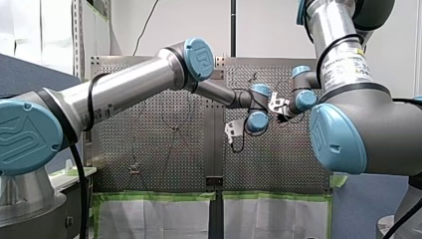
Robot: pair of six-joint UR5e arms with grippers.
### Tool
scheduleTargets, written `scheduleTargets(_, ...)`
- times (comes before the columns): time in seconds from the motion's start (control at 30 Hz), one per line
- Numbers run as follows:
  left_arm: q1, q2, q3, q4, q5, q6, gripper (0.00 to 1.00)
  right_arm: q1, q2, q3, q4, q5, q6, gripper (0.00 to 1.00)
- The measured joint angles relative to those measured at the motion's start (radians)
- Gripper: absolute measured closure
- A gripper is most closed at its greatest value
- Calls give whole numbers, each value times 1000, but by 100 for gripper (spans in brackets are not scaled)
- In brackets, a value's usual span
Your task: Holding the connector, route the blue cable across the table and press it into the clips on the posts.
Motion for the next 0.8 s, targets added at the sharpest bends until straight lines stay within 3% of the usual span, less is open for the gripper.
scheduleTargets(0.37,1,11,-13,-16,4,0,100,8,-6,-7,11,1,0,100)
scheduleTargets(0.63,-1,74,-64,-15,-4,3,100,14,-56,-21,16,0,9,100)
scheduleTargets(0.8,-5,118,-105,-16,-20,5,100,15,-97,-25,21,-19,22,100)
